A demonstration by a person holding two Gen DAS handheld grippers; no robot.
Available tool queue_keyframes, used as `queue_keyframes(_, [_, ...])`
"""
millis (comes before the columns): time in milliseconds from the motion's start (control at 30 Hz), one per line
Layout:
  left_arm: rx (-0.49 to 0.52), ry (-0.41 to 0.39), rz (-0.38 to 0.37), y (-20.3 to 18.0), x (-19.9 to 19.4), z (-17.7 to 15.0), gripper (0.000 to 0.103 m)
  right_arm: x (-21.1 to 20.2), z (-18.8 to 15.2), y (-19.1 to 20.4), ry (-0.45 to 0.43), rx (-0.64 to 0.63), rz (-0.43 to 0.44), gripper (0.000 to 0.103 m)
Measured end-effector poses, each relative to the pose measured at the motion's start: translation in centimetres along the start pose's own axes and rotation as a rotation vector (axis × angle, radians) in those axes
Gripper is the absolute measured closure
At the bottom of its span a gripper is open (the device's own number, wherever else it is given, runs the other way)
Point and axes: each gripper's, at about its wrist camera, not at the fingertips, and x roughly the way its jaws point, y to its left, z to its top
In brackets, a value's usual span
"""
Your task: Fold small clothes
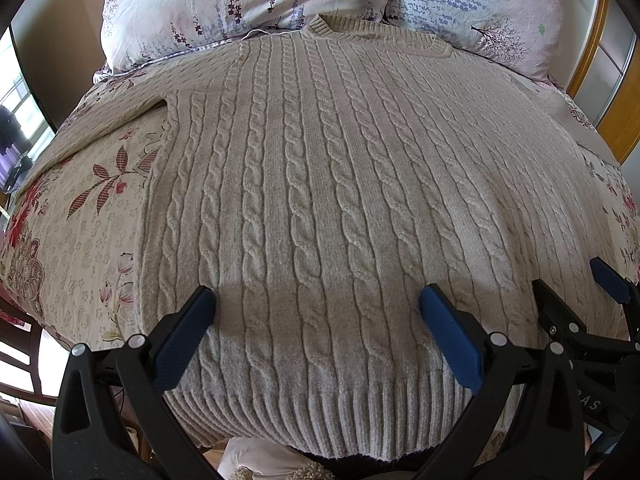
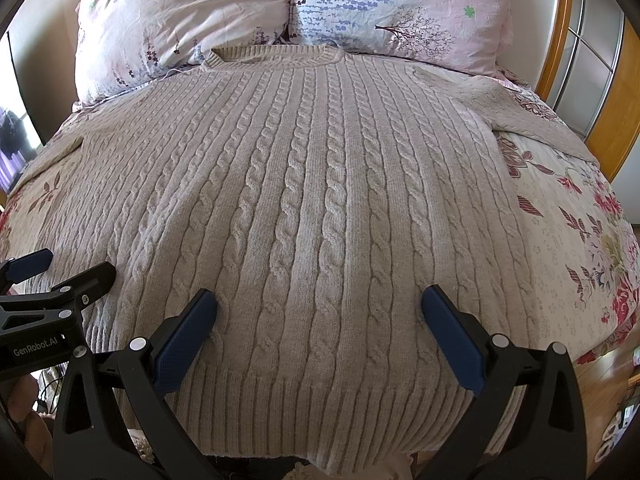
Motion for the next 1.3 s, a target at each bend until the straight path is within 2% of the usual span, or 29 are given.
queue_keyframes(1300, [0.0,-0.001,0.0,0.0,-0.01,-0.01,0.002,0.03,0.28,-0.08,0.0,-0.008,0.004,0.001])
